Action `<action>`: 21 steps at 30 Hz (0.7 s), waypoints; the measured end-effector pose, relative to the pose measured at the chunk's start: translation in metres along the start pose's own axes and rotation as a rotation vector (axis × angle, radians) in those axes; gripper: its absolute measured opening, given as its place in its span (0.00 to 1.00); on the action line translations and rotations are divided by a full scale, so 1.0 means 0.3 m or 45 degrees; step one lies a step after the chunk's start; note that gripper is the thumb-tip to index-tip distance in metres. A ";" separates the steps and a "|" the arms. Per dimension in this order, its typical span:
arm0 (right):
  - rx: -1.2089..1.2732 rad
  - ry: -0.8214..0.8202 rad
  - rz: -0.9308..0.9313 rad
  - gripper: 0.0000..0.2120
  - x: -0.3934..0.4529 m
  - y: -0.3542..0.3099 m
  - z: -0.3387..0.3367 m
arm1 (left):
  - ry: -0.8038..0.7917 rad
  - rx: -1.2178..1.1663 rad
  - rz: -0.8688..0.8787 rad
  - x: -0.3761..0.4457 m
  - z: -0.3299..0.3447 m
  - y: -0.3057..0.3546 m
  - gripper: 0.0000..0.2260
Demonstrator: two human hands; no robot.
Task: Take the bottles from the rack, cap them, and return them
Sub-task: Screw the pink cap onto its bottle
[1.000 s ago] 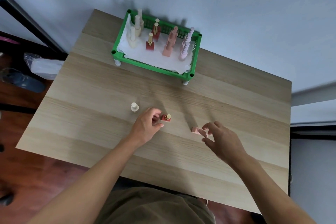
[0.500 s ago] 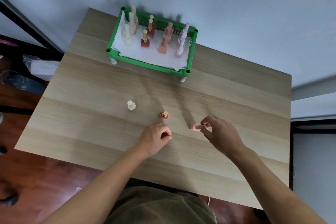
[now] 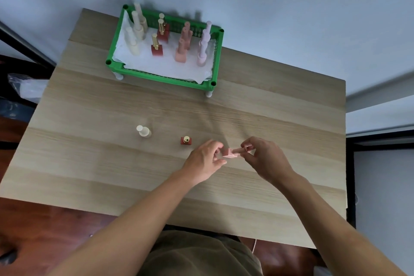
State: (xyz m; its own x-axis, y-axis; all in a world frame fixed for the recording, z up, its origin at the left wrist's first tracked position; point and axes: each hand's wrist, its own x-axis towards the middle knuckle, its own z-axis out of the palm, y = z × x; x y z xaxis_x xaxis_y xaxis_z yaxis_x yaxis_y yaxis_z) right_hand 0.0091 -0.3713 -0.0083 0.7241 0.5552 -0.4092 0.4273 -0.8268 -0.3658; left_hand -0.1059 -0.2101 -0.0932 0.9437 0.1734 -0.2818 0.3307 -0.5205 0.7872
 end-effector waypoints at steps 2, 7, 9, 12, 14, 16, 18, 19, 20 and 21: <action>0.010 0.002 -0.003 0.09 0.002 0.007 0.002 | 0.007 0.023 0.003 0.021 0.010 0.020 0.16; 0.022 0.010 -0.022 0.09 0.005 0.019 0.003 | 0.001 0.041 -0.035 0.044 0.021 0.049 0.10; 0.028 0.011 -0.036 0.09 0.005 0.020 -0.001 | 0.000 0.023 -0.044 0.044 0.018 0.053 0.08; 0.039 0.013 -0.076 0.08 0.005 0.019 -0.014 | -0.007 -0.010 -0.034 0.039 0.010 0.053 0.07; 0.035 0.009 -0.112 0.08 0.001 0.013 -0.025 | -0.008 -0.033 -0.032 0.035 0.004 0.047 0.07; 0.025 0.002 -0.157 0.09 -0.002 0.006 -0.036 | -0.002 -0.043 -0.024 0.029 -0.004 0.041 0.08; 0.012 -0.007 -0.213 0.09 -0.006 -0.003 -0.045 | 0.013 -0.049 -0.021 0.021 -0.014 0.034 0.08; 0.006 -0.011 -0.239 0.09 -0.007 -0.007 -0.048 | 0.024 -0.048 -0.018 0.017 -0.019 0.031 0.09; 0.002 -0.014 -0.259 0.09 -0.008 -0.013 -0.051 | 0.036 -0.051 -0.011 0.013 -0.024 0.030 0.09; -0.002 -0.014 -0.274 0.10 -0.008 -0.018 -0.054 | 0.044 -0.059 -0.006 0.010 -0.028 0.028 0.09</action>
State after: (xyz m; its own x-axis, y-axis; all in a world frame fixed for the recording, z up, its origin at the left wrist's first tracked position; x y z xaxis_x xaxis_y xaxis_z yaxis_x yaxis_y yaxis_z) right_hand 0.0137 -0.3696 0.0082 0.6101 0.7198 -0.3312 0.5719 -0.6894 -0.4446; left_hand -0.1003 -0.2070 -0.0827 0.9417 0.2049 -0.2667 0.3342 -0.4807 0.8107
